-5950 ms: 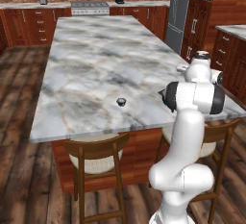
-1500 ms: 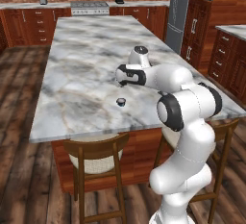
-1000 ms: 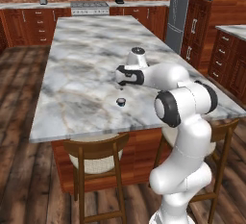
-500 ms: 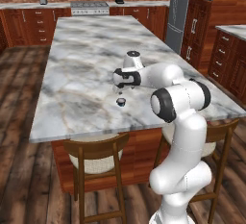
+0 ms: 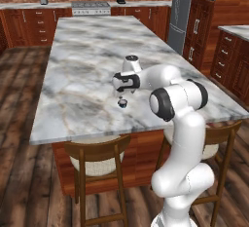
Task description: Stack the yogurt containers by placing the smaller containers on top of the larger containers.
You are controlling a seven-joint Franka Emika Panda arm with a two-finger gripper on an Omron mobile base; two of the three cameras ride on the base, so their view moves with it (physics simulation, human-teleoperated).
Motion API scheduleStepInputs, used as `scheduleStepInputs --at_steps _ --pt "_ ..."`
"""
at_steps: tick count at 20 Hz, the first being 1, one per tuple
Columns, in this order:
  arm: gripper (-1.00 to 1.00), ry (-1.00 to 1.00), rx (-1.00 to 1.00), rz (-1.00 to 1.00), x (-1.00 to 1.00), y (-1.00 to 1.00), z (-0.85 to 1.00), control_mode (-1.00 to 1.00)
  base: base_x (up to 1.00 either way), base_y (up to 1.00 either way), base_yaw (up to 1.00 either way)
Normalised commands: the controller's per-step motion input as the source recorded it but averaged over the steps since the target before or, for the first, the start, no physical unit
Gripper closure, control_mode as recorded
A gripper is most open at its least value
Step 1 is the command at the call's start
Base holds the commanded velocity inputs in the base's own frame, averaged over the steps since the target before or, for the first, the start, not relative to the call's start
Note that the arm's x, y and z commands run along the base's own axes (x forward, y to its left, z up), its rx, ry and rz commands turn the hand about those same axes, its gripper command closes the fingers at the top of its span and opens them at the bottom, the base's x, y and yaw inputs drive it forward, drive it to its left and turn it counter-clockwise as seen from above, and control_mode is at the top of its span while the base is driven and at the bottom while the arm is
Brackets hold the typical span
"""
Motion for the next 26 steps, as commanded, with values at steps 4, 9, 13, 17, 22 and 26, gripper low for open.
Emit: scheduleStepInputs --at_steps 4,9,13,17,22,26 --pt "-1.00 0.00 -0.02 0.00 0.22 0.04 -0.27 -1.00 0.00 0.00 0.00" --pt "-1.00 -0.03 -0.04 0.00 0.26 0.01 -0.26 -1.00 0.00 0.00 0.00" --pt "-1.00 -0.03 -0.02 0.00 0.25 0.00 -0.24 -1.00 0.00 0.00 0.00" --pt "-1.00 -0.01 0.00 0.00 0.13 0.00 -0.21 -1.00 0.00 0.00 0.00" --pt "-1.00 0.00 0.01 0.00 0.10 0.00 -0.15 -1.00 0.00 0.00 0.00" --pt "-1.00 0.00 0.00 0.00 0.15 0.00 -0.15 -1.00 0.00 0.00 0.00"
